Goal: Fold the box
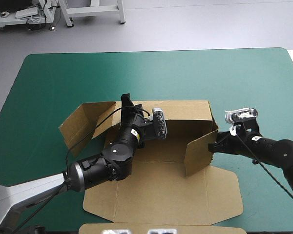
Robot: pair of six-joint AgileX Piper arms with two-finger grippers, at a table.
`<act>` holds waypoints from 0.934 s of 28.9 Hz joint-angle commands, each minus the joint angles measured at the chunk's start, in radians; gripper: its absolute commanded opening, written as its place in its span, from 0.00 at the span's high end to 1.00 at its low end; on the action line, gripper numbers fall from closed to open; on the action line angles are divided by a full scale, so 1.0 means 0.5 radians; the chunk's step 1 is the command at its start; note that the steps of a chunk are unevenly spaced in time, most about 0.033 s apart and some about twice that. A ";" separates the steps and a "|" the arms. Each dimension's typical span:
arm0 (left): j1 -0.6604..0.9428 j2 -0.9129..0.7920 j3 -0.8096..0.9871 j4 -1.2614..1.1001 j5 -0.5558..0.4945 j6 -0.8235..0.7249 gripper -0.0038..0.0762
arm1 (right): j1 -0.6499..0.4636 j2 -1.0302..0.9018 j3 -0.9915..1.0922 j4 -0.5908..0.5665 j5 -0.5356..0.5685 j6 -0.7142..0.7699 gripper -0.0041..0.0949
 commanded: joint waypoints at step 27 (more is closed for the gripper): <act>-0.021 -0.036 -0.031 -0.048 -0.049 -0.028 0.96 | 0.003 -0.103 -0.035 0.038 0.232 -0.606 0.55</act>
